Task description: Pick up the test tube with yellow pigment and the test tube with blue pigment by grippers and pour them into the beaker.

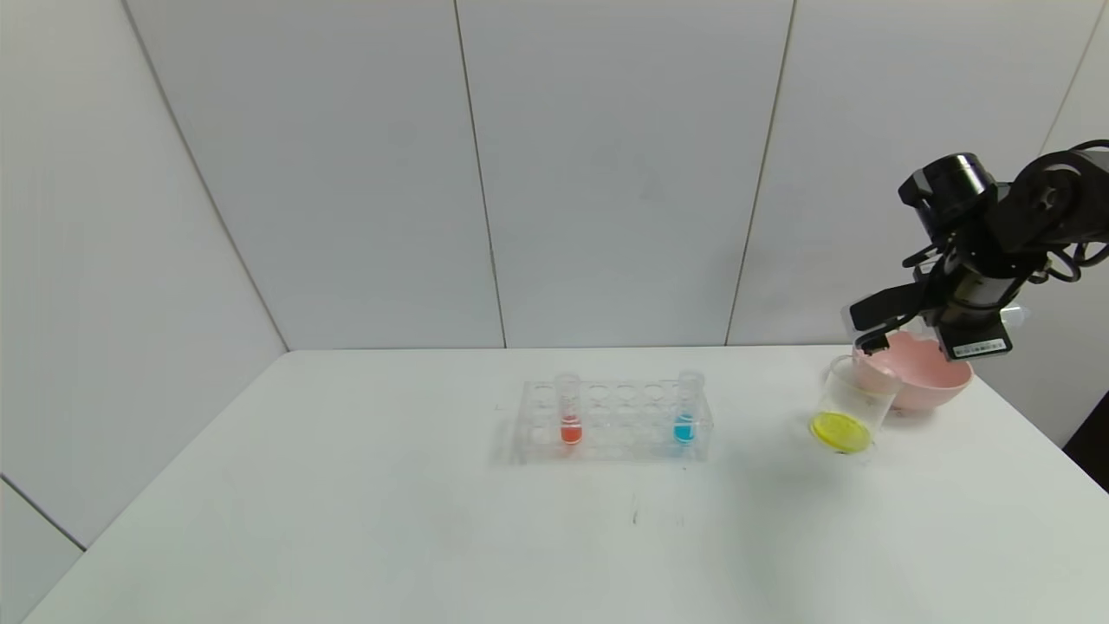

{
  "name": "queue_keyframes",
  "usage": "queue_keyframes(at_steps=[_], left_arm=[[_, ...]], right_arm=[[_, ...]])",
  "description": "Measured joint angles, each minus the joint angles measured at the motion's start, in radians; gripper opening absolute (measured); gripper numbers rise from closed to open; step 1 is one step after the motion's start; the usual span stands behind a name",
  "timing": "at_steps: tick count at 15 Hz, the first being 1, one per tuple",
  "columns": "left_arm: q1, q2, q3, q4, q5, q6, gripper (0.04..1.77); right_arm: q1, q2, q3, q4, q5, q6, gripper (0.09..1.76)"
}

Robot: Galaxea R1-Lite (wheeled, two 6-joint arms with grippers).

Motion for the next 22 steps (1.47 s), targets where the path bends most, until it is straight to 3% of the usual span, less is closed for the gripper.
queue_keyframes(at_steps=[6,8,11,14,16,19,22], left_arm=[[0.0,0.0,0.0,0.0,0.0,0.0,1.76],[0.0,0.0,0.0,0.0,0.0,0.0,1.76],[0.0,0.0,0.0,0.0,0.0,0.0,1.76],[0.0,0.0,0.0,0.0,0.0,0.0,1.76],[0.0,0.0,0.0,0.0,0.0,0.0,1.76],[0.0,0.0,0.0,0.0,0.0,0.0,1.76],[0.0,0.0,0.0,0.0,0.0,0.0,1.76]], right_arm=[[0.002,-0.017,0.0,0.015,0.02,0.011,0.58],[-0.011,-0.026,0.0,0.012,0.129,0.05,0.58],[-0.069,-0.04,0.0,-0.007,0.411,0.189,0.58],[-0.123,-0.057,0.0,-0.064,0.654,0.472,0.58],[-0.132,-0.064,0.01,-0.215,0.757,0.756,0.58],[-0.12,-0.08,0.108,-0.576,0.808,1.104,0.58],[-0.111,-0.135,0.274,-0.787,0.816,1.311,0.58]])
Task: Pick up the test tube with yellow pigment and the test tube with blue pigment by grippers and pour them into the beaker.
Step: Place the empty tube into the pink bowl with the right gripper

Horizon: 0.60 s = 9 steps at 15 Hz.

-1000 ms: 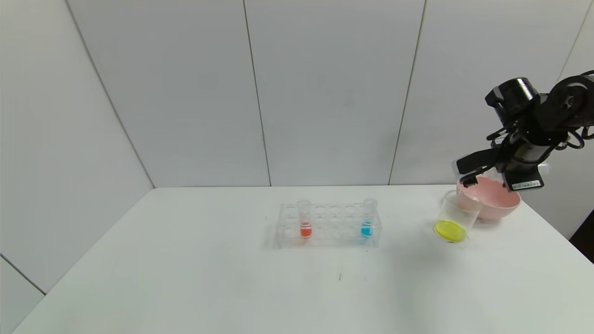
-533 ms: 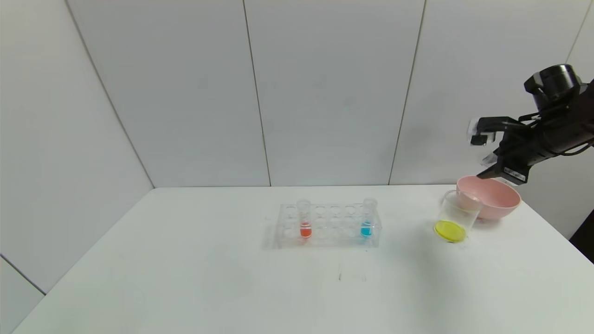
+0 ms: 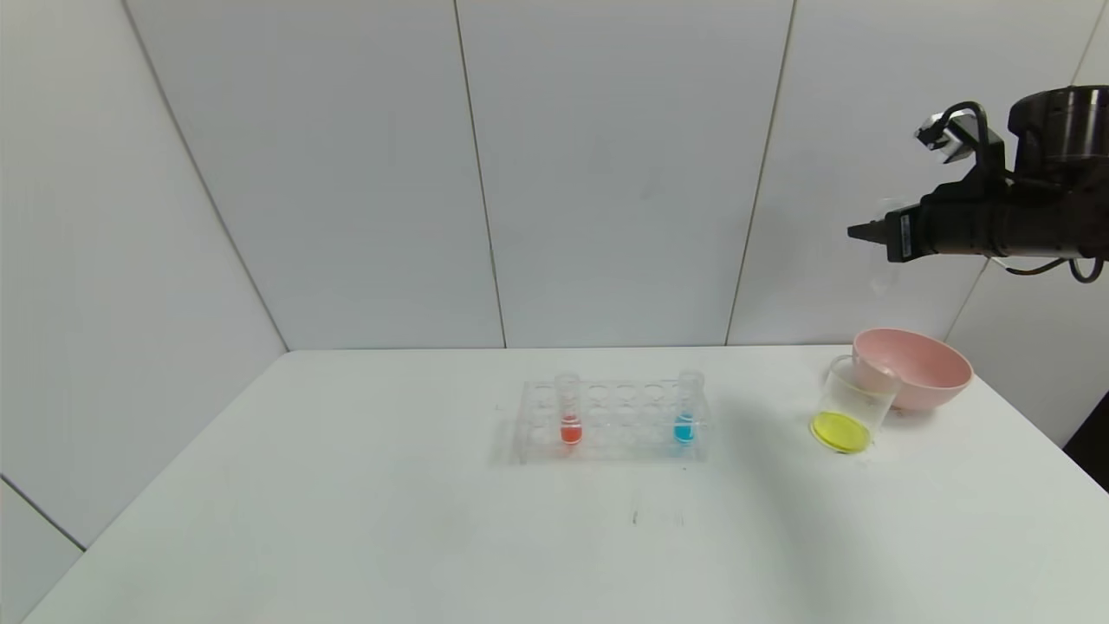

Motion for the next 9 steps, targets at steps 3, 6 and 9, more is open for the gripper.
queue_keyframes(at_steps=[3,6,9], left_arm=[[0.0,0.0,0.0,0.0,0.0,0.0,1.76],[0.0,0.0,0.0,0.0,0.0,0.0,1.76],[0.0,0.0,0.0,0.0,0.0,0.0,1.76]], right_arm=[[-0.002,-0.084,0.218,-0.191,-0.003,0.08,0.58],[-0.02,-0.175,0.486,-0.436,-0.005,0.104,0.58],[-0.052,-0.26,0.738,-0.647,-0.005,0.111,0.58]])
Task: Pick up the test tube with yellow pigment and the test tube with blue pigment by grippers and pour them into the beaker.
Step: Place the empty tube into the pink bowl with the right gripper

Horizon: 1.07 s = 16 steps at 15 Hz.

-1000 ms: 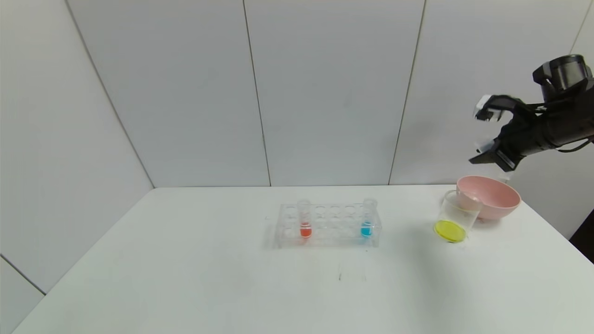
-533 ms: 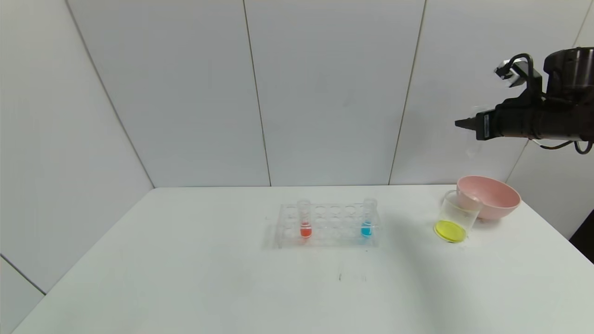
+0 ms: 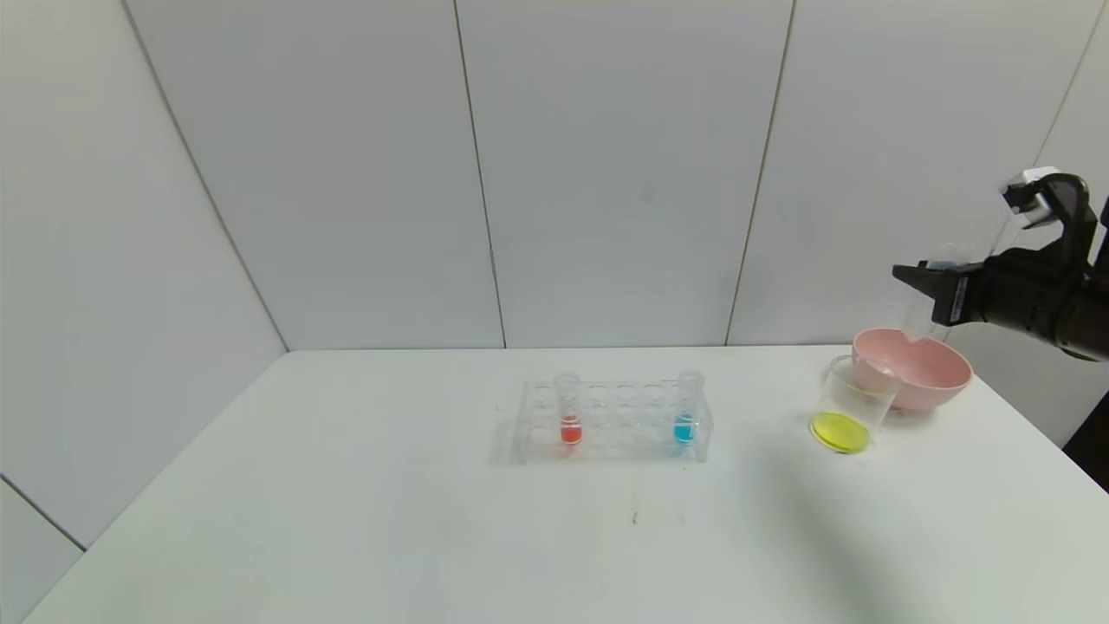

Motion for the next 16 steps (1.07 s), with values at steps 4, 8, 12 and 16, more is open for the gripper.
queue_keyframes(at_steps=[4,8,12,16], left_arm=[[0.0,0.0,0.0,0.0,0.0,0.0,1.76],[0.0,0.0,0.0,0.0,0.0,0.0,1.76],[0.0,0.0,0.0,0.0,0.0,0.0,1.76],[0.0,0.0,0.0,0.0,0.0,0.0,1.76]], right_arm=[[-0.057,-0.079,0.198,-0.146,0.0,0.004,0.58],[-0.091,-0.087,0.226,-0.173,-0.003,0.076,0.58],[-0.123,0.007,0.158,-0.235,-0.003,0.08,0.58],[-0.15,0.182,-0.013,-0.272,-0.02,0.08,0.58]])
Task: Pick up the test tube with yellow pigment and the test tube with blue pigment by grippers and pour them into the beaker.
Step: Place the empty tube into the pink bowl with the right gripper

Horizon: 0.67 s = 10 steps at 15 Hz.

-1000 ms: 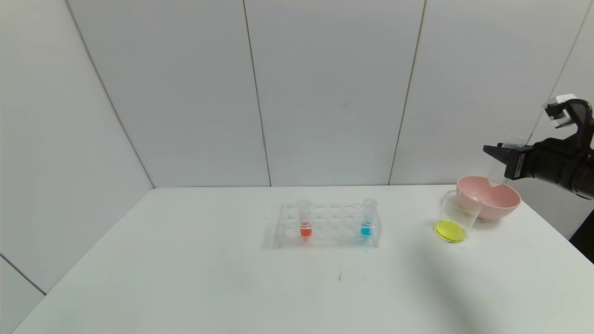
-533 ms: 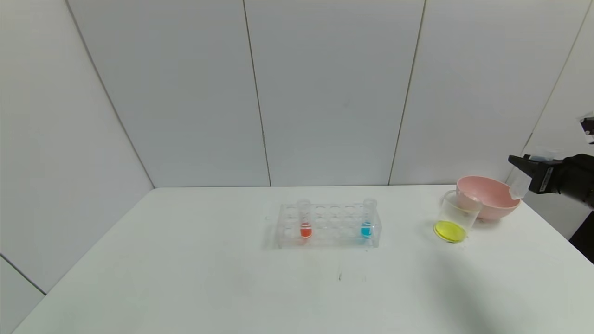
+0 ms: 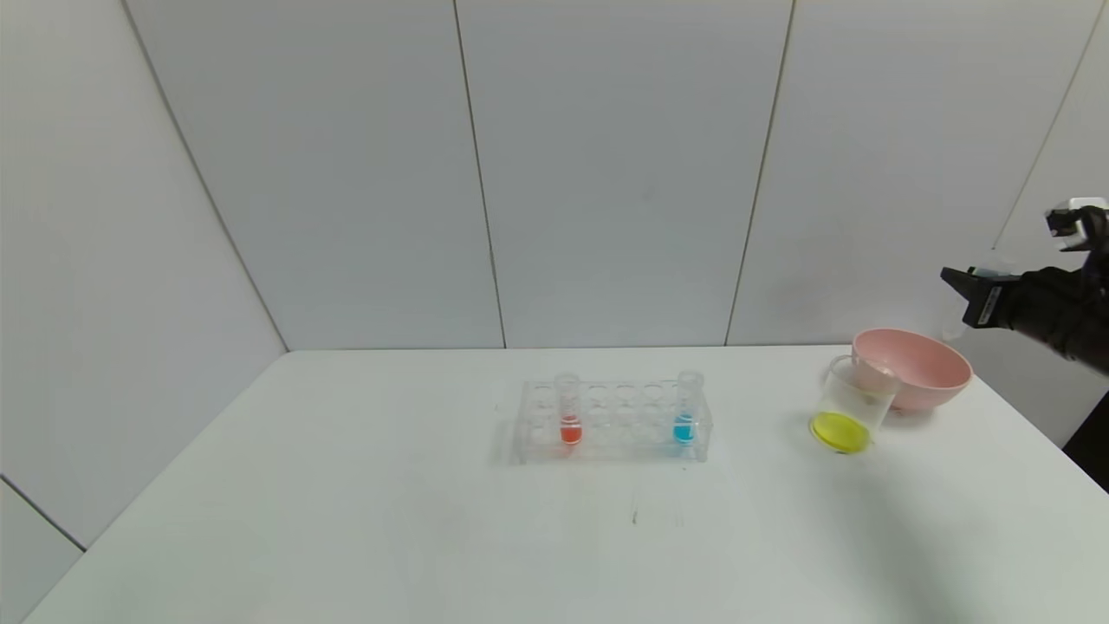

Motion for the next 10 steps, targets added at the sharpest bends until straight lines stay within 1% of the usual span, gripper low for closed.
queue_keyframes(at_steps=[6,8,10], left_arm=[[0.0,0.0,0.0,0.0,0.0,0.0,1.76],[0.0,0.0,0.0,0.0,0.0,0.0,1.76],[0.0,0.0,0.0,0.0,0.0,0.0,1.76]], right_arm=[[-0.001,0.266,-0.264,-0.001,-0.071,0.001,0.58],[0.004,0.322,-0.317,-0.001,-0.086,0.001,0.58],[0.006,0.352,-0.336,-0.001,-0.087,0.002,0.58]])
